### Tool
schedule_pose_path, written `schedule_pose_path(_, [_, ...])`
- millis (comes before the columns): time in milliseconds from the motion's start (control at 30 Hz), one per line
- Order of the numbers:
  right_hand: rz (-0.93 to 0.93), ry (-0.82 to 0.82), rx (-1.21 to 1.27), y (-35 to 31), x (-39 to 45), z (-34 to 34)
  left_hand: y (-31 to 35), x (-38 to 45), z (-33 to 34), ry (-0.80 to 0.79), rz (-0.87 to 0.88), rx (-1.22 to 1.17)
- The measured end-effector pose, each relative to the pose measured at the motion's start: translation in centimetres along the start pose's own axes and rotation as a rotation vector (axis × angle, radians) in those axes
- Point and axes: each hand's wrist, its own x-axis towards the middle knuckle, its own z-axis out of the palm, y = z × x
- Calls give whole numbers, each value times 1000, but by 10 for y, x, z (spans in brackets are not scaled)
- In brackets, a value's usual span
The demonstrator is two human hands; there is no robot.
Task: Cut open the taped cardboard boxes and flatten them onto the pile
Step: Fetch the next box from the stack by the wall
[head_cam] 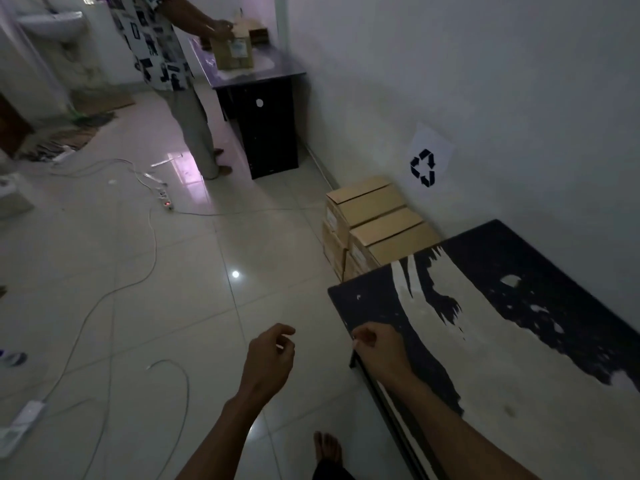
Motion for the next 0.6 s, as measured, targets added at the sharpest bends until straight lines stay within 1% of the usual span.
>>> schedule_pose_path(100, [0, -34, -11, -26, 52, 7, 7, 54, -11, -8, -15, 0])
schedule_pose_path(200, [39, -64, 1, -49, 99, 13, 14, 106, -21, -7, -22, 4])
schedule_pose_path(367, [109, -66, 43, -70, 163, 26, 18, 189, -34, -59, -10, 15])
schedule_pose_path(467, [171, -30, 73, -81, 209, 32, 21, 253, -40, -100, 36, 30])
schedule_pose_path(600, [264, 102, 119, -100, 267, 36, 32, 341, -46, -186, 125, 44])
